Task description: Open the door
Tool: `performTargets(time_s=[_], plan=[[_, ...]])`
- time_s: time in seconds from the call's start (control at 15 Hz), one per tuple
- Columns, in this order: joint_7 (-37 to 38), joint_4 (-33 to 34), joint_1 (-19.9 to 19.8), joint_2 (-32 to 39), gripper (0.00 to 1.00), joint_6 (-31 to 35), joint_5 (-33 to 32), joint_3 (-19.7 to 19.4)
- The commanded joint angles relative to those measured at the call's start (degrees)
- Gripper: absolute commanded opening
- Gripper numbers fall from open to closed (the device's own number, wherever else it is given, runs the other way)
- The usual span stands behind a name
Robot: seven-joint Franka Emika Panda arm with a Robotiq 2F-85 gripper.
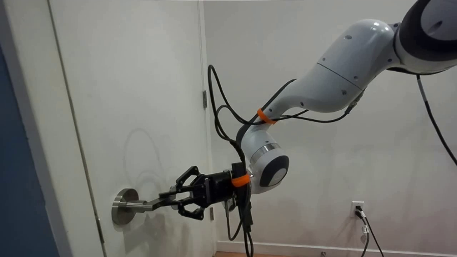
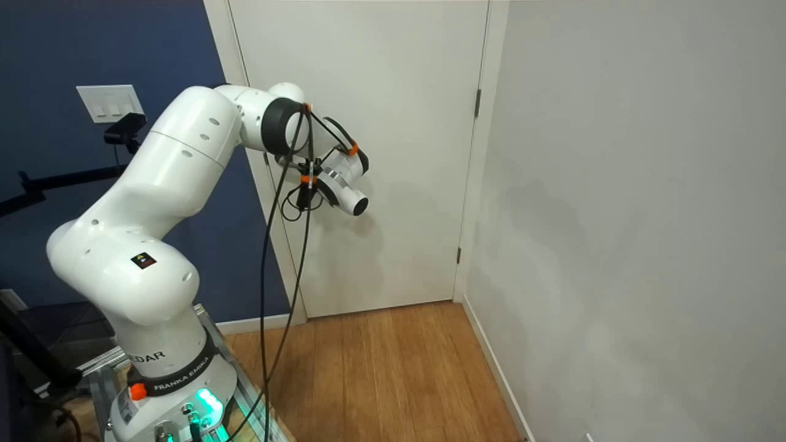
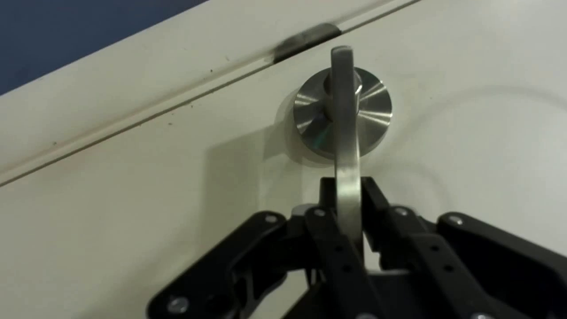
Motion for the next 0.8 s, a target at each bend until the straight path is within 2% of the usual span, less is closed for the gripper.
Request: performTargets(time_s=[0.0, 0.27, 0.33, 0.73], plan=[[5.01, 2.46, 1.40, 3.53, 0.05, -3.89, -1.44, 1.84], [1.26, 0.39, 0.06, 4.79, 0.05, -6.92, 6.22, 4.10], [2.16, 0.93, -0.41, 3.96, 0.18, -5.05, 4.03, 0.70], [1.93, 0.56, -0.64, 4.83, 0.18, -6.46, 6.13, 1.42]])
